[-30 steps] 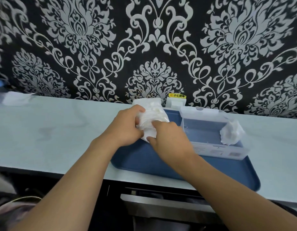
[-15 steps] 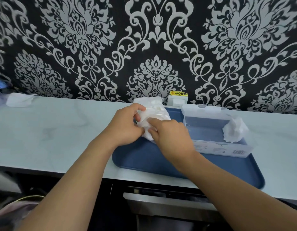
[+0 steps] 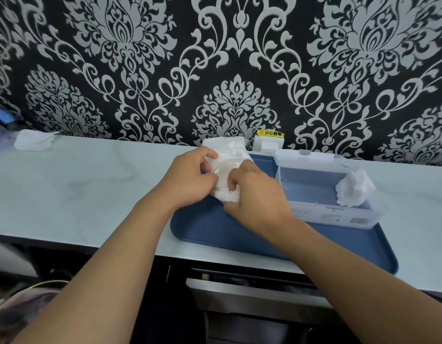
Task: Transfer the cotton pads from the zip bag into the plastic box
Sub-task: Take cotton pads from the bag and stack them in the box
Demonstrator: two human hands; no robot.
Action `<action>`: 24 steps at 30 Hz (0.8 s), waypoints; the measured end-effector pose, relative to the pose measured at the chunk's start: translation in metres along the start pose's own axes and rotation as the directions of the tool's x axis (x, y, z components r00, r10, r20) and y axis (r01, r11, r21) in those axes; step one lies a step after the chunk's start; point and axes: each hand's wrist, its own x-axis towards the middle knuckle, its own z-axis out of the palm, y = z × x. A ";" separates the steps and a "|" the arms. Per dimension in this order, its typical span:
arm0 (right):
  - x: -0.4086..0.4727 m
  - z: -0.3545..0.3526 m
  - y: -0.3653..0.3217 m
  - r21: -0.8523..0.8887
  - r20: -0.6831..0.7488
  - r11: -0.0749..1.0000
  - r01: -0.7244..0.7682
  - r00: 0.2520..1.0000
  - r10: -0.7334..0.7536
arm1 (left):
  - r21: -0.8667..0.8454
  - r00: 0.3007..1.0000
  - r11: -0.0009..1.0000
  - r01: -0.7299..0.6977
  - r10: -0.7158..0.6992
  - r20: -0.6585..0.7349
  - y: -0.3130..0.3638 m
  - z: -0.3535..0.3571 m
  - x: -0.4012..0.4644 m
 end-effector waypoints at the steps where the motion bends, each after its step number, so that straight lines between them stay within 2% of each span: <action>1: -0.002 -0.001 0.000 0.018 -0.011 1.000 0.010 1.000 -0.010 | -0.009 1.000 1.000 0.007 -0.007 -0.006 0.000 -0.001 0.000; 5: -0.007 -0.013 0.002 0.119 -0.082 0.992 0.027 0.996 -0.017 | 0.001 0.999 0.999 0.034 -0.034 0.024 0.001 -0.003 -0.002; 7: -0.011 -0.027 0.003 0.334 -0.123 0.942 0.022 0.992 0.020 | 0.031 0.999 0.999 0.043 -0.043 0.014 0.006 -0.005 -0.004; 9: -0.014 -0.047 0.010 0.646 -0.112 0.764 -0.013 0.987 0.111 | -0.037 0.994 0.999 0.013 -0.017 -0.105 0.017 -0.009 -0.007; 11: -0.013 -0.061 0.022 0.831 -0.029 0.551 -0.075 0.984 0.178 | -0.205 0.974 0.974 -0.098 0.052 -0.222 0.033 -0.010 -0.012; 13: -0.010 -0.067 0.037 0.893 0.057 0.430 -0.136 0.980 0.191 | -0.443 0.989 0.889 -0.115 0.061 -0.133 0.054 -0.001 -0.018; 14: -0.009 -0.069 0.044 0.905 0.086 0.394 -0.161 0.976 0.200 | -0.548 0.998 0.835 -0.055 0.046 -0.029 0.065 0.009 -0.020; 16: -0.007 -0.071 0.053 0.919 0.131 0.337 -0.202 0.966 0.223 | -0.619 0.992 0.783 0.061 0.023 0.127 0.080 0.025 -0.026; 21: -0.010 -0.075 0.064 0.928 0.113 0.293 -0.231 0.923 0.369 | -0.703 0.990 0.702 0.114 -0.018 0.142 0.094 0.054 -0.020; 24: -0.011 -0.073 0.061 0.957 0.104 0.191 -0.217 0.874 0.474 | -0.712 0.989 0.695 0.102 0.007 0.148 0.098 0.068 -0.015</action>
